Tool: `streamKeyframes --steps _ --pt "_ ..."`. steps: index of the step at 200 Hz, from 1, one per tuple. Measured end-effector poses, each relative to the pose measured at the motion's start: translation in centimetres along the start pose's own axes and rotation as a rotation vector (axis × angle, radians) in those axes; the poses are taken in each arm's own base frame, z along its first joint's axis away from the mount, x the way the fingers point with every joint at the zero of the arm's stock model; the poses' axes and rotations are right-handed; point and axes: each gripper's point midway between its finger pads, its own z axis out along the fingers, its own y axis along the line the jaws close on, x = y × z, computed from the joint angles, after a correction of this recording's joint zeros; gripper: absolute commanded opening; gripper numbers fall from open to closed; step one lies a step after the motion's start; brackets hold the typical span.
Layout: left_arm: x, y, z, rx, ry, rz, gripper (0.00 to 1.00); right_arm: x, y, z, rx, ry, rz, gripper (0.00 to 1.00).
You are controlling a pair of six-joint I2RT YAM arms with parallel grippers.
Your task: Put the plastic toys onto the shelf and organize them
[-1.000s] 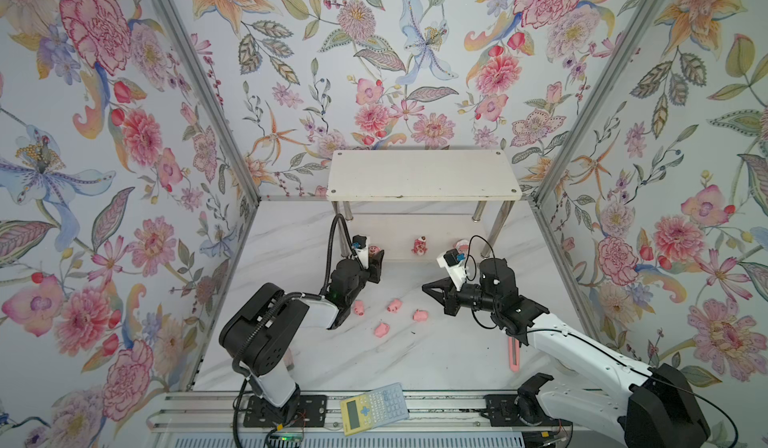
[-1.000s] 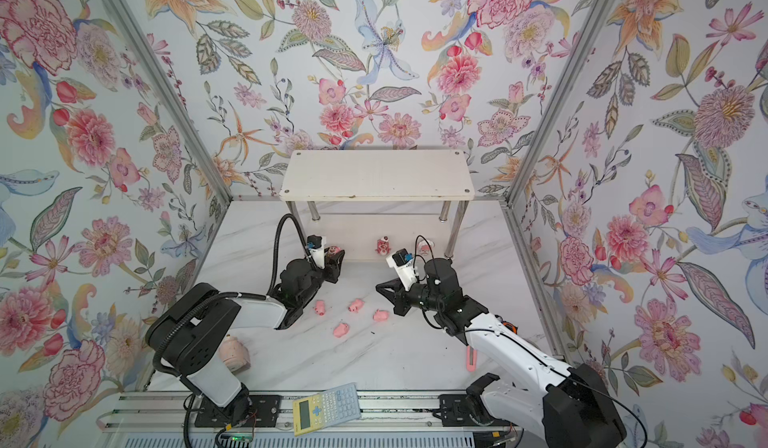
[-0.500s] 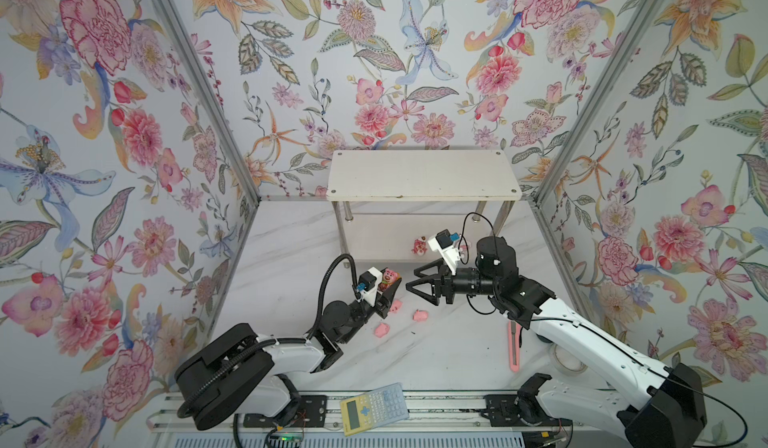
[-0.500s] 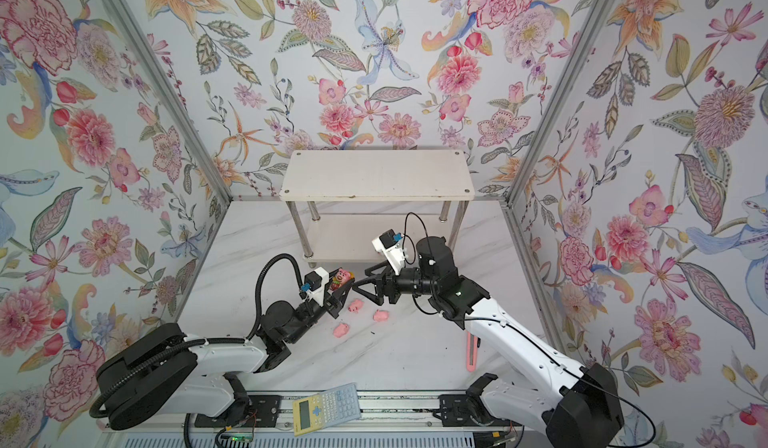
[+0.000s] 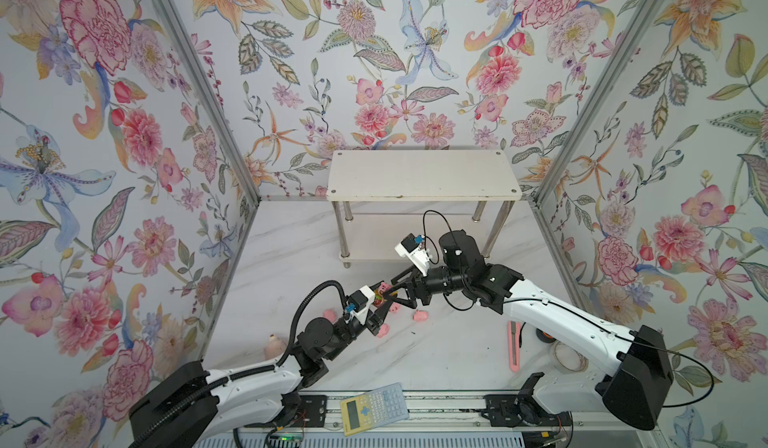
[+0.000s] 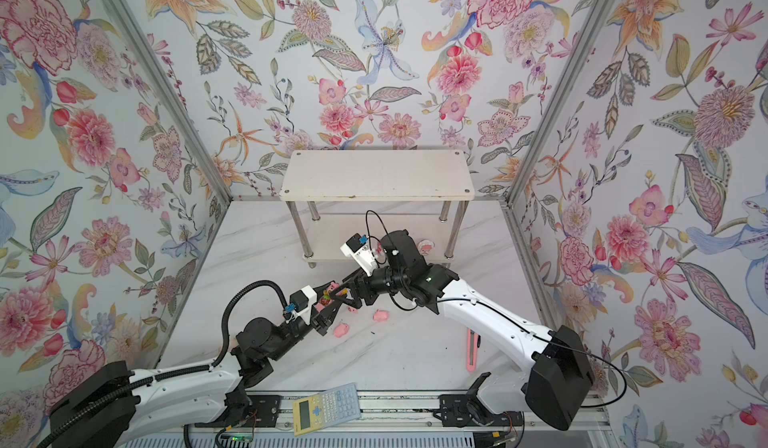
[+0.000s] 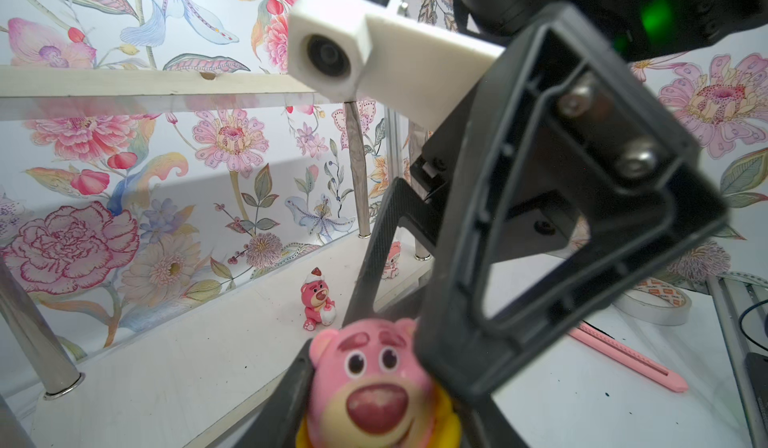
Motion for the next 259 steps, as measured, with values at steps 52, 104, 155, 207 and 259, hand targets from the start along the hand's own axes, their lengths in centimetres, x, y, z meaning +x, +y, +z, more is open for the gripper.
streamKeyframes --steps 52,104,155,207,259 --pt "0.8 0.0 -1.1 0.006 0.018 0.018 0.32 0.2 0.4 2.3 -0.022 0.08 0.008 0.33" --pt "1.0 0.3 -1.6 -0.011 0.024 0.028 0.65 0.1 0.4 2.6 -0.028 0.096 -0.004 0.03" --pt "1.2 0.6 -1.7 -0.029 0.039 0.069 0.41 0.7 0.9 4.1 -0.07 0.144 0.011 0.11" --pt "1.0 0.8 -1.6 -0.036 0.039 0.08 0.39 0.4 0.9 3.9 -0.094 0.152 0.024 0.1" --pt "0.6 0.7 -0.7 -0.032 0.051 0.099 0.38 -0.1 0.6 3.1 -0.13 0.143 0.043 0.32"
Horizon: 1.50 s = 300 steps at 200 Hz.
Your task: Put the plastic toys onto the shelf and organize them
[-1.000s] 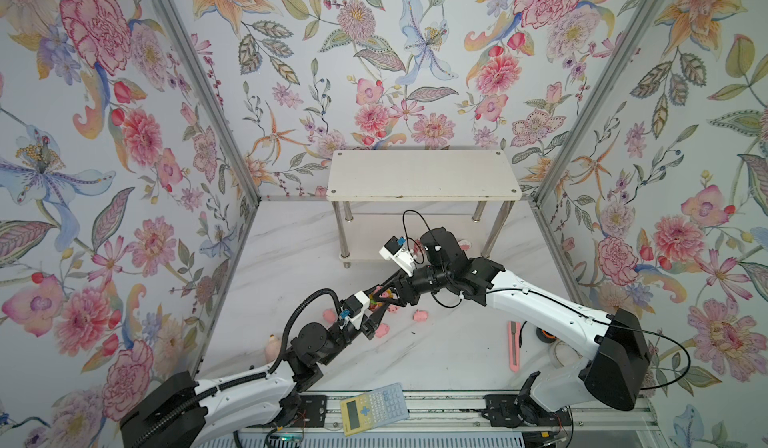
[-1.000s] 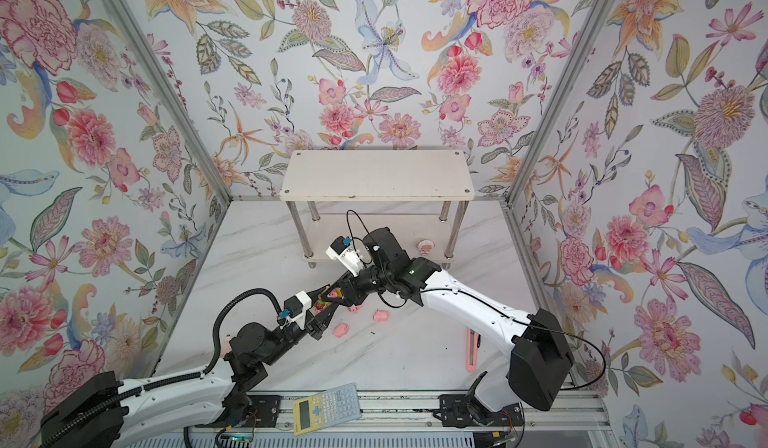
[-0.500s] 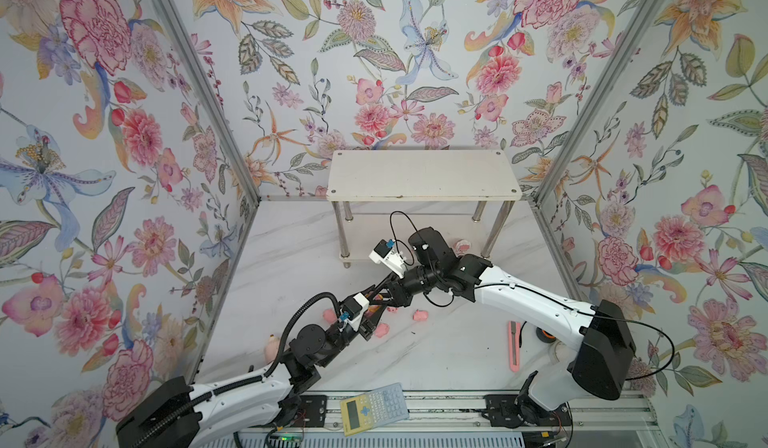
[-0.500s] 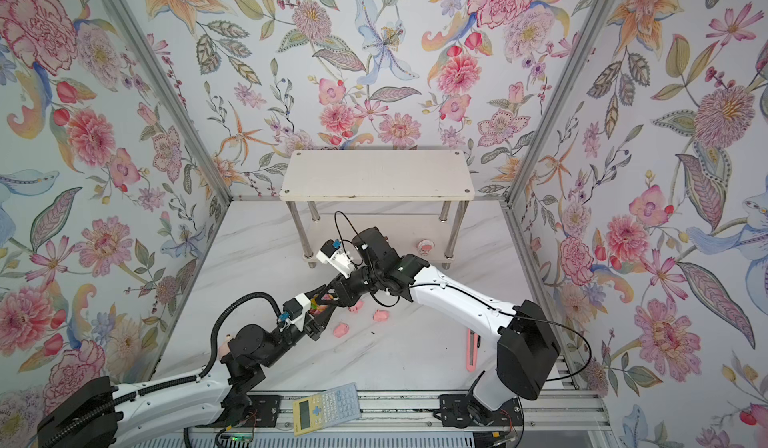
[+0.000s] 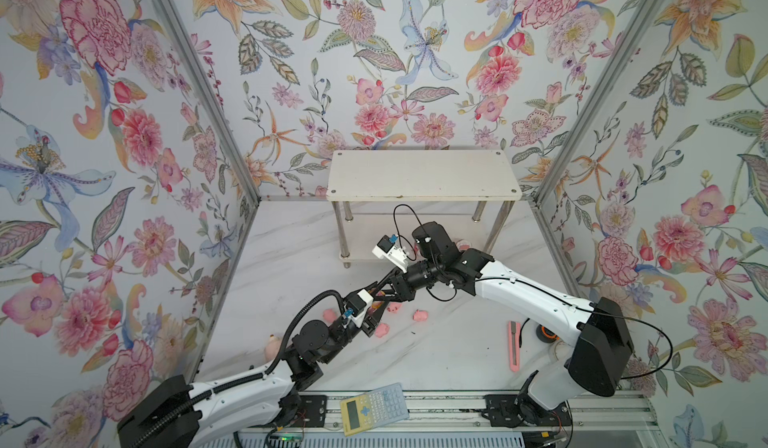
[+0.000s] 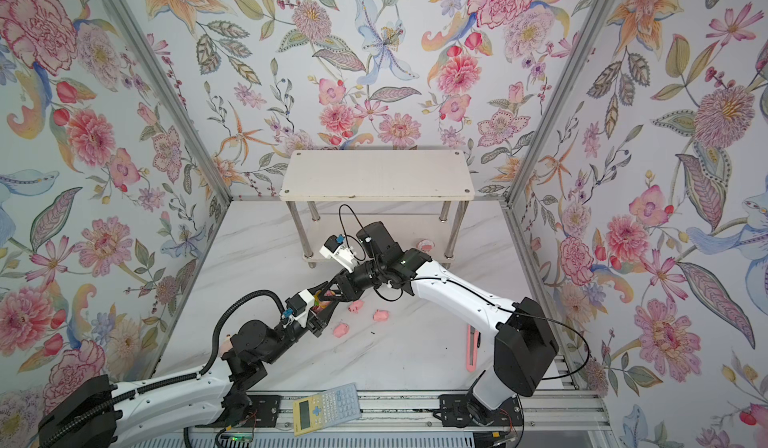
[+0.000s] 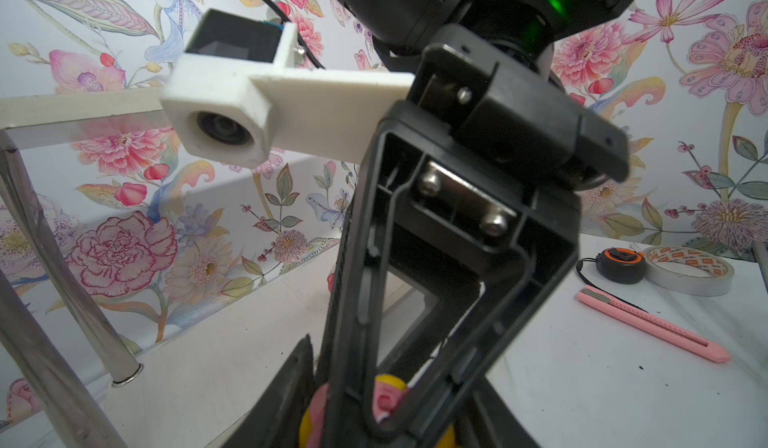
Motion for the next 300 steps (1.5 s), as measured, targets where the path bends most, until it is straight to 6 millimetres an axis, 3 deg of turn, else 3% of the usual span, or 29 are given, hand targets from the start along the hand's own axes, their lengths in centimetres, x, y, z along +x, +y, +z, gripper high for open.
streamKeyframes --steps 38,92,121,165,178,207,228,248,300 --pt "-0.1 -0.1 0.4 0.008 0.018 0.048 0.38 -0.1 0.0 -0.1 -0.027 0.015 0.027 0.41" --pt "1.8 -0.7 0.5 0.04 0.108 0.161 0.38 1.3 -1.0 1.2 -0.092 0.078 0.141 0.51" --pt "1.2 -1.4 0.4 0.072 0.085 0.186 0.38 1.4 0.2 1.3 -0.152 0.093 0.149 0.6" --pt "-0.2 -2.0 0.2 0.099 0.032 0.198 0.38 1.9 1.9 1.8 -0.222 0.119 0.135 0.61" --pt "-0.3 -2.0 0.2 0.098 0.026 0.203 0.38 1.9 2.0 1.7 -0.227 0.119 0.135 0.54" --pt "-1.0 -1.9 0.2 0.091 0.001 0.19 0.41 1.8 2.5 1.5 -0.264 0.114 0.117 0.23" --pt "-2.3 -1.7 0.0 0.08 -0.044 0.184 0.65 1.2 3.1 0.8 -0.291 0.091 0.095 0.1" --pt "-2.1 -1.4 0.1 0.059 -0.031 0.189 0.99 1.6 2.7 0.7 -0.263 0.094 0.112 0.01" --pt "-1.3 -0.6 0.2 0.012 0.005 0.173 1.0 1.8 2.0 0.8 -0.225 0.094 0.127 0.0"
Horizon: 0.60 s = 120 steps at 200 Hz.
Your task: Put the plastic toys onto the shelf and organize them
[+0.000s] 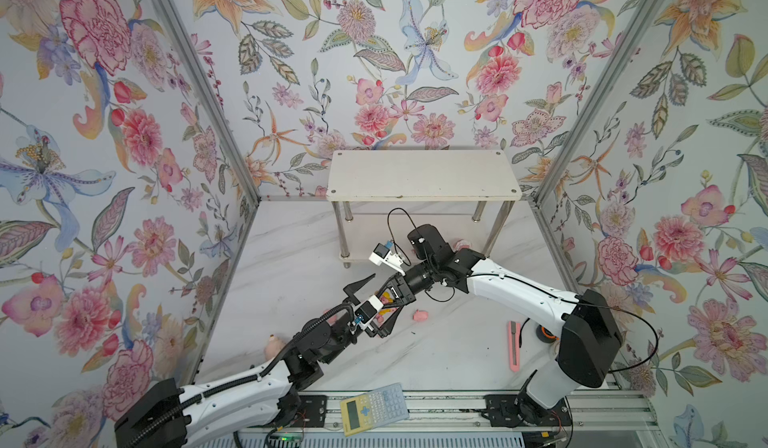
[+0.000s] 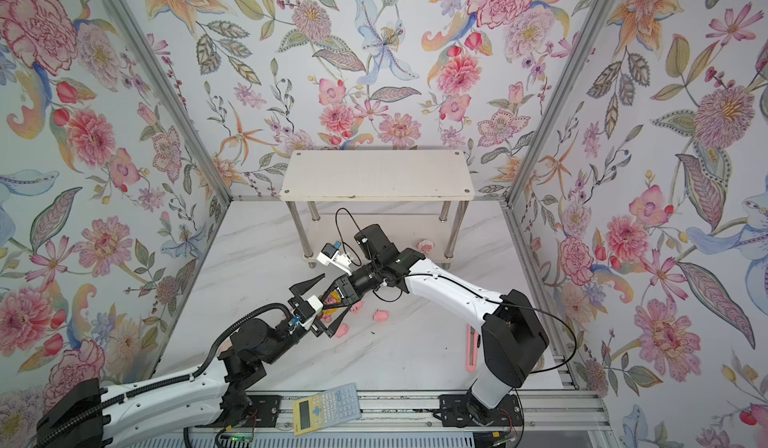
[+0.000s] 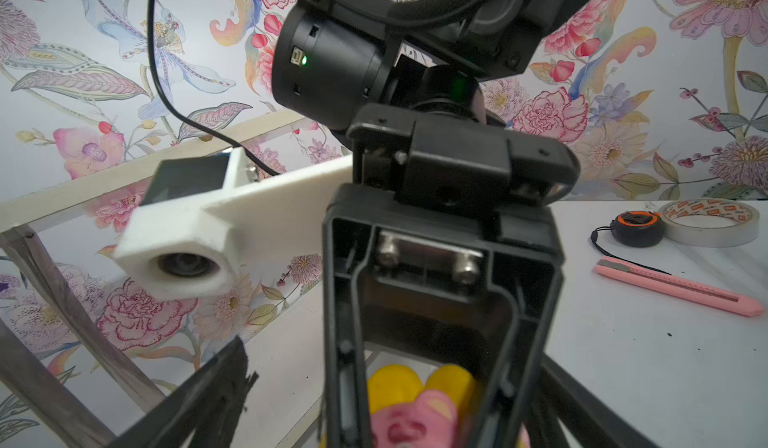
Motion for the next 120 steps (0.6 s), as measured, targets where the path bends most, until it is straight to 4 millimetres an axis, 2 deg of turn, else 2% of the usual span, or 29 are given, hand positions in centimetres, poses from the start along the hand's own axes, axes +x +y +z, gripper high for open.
streamKeyframes --steps 26,49,80,120 --pt "-0.1 0.6 -0.3 -0.032 -0.008 -0.015 0.99 -0.3 -1.3 -0.5 0.059 -0.019 0.0 0.0" --pt "-0.2 1.2 -1.1 -0.063 -0.021 -0.031 0.99 -1.5 -4.3 -1.9 0.186 -0.055 -0.011 0.0" --pt "-0.1 2.2 -2.8 -0.115 -0.045 -0.075 1.0 -4.7 -8.4 -3.4 0.378 -0.098 -0.094 0.0" --pt "0.6 3.5 -4.7 -0.187 -0.049 -0.127 0.99 -8.8 -11.3 -3.5 0.506 -0.105 -0.264 0.0"
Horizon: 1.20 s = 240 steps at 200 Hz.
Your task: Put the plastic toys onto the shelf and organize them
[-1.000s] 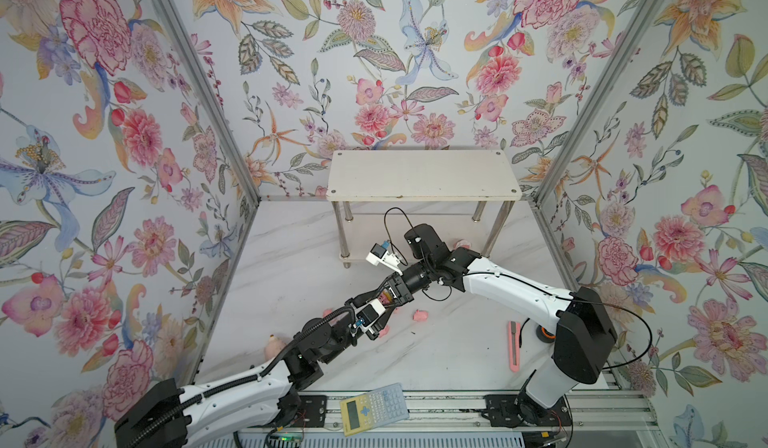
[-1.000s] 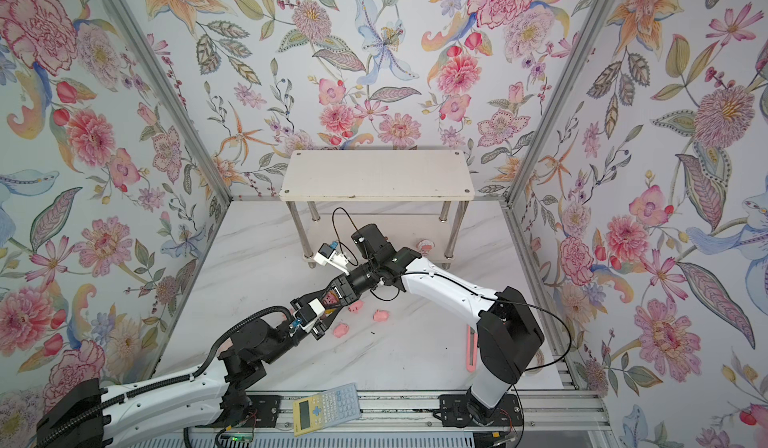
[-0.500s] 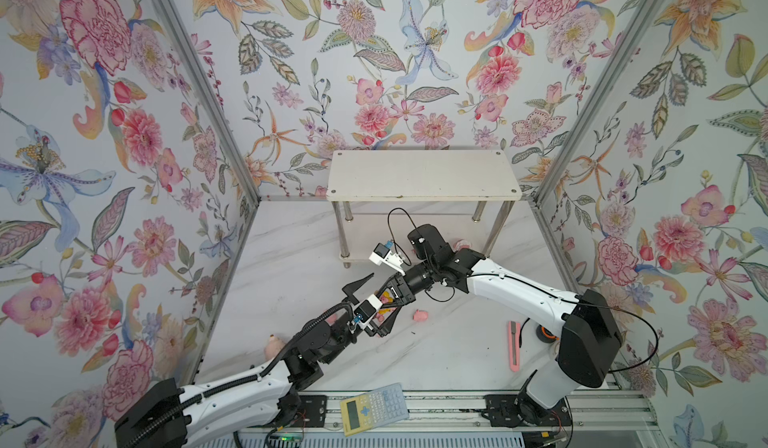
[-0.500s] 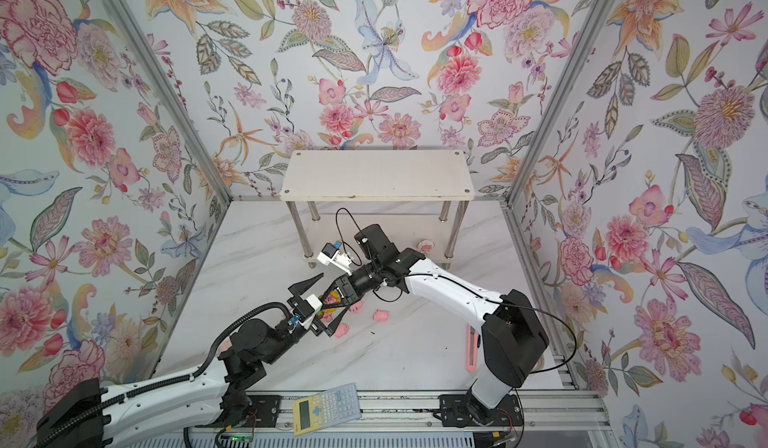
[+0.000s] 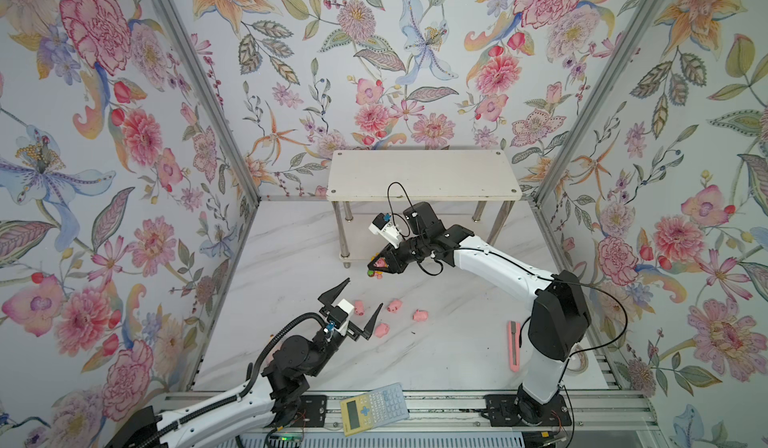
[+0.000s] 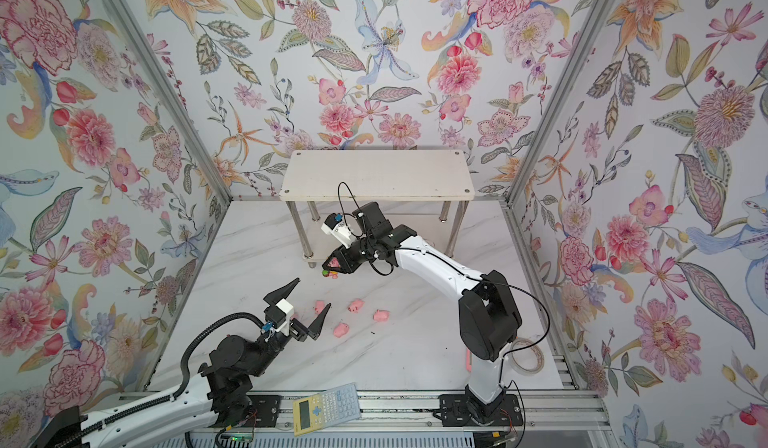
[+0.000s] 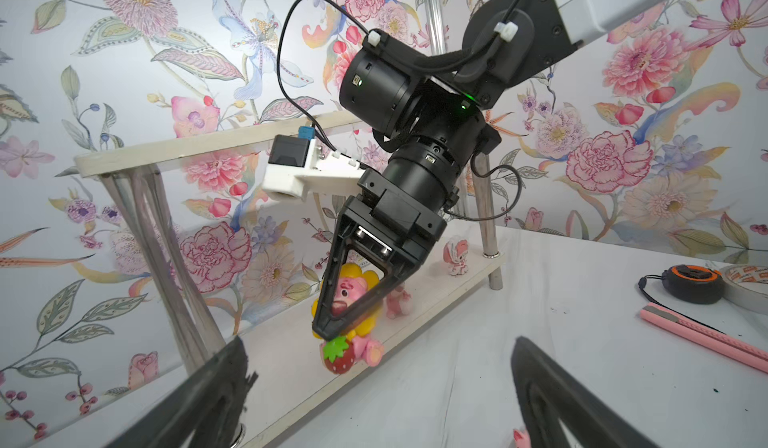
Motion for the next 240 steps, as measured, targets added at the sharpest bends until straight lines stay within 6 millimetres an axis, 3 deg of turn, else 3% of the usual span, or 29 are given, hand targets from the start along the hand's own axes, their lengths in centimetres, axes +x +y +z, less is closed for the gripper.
streamKeyframes --steps 26,64,92,162,201,240 --pt "-0.1 1.2 -0.9 -0.052 -0.012 -0.024 0.99 -0.4 -1.2 2.0 0.071 0.021 -0.172 0.0" --pt "-0.2 2.4 -1.8 -0.107 -0.015 -0.049 1.0 1.4 -2.1 5.6 0.11 0.106 -0.414 0.0" --pt "-0.1 3.0 -2.2 -0.131 -0.006 -0.053 0.99 2.4 -4.0 7.2 0.124 0.149 -0.505 0.0" --pt "0.9 3.3 -2.3 -0.154 0.036 -0.059 0.99 1.8 -9.6 6.4 0.178 0.141 -0.542 0.0" --pt "2.4 2.8 -1.8 -0.146 0.093 -0.034 0.99 0.8 -11.3 5.7 0.185 0.106 -0.53 0.0" --pt "3.3 2.6 -1.5 -0.147 0.127 -0.02 0.99 0.6 -12.5 6.8 0.183 0.092 -0.532 0.0"
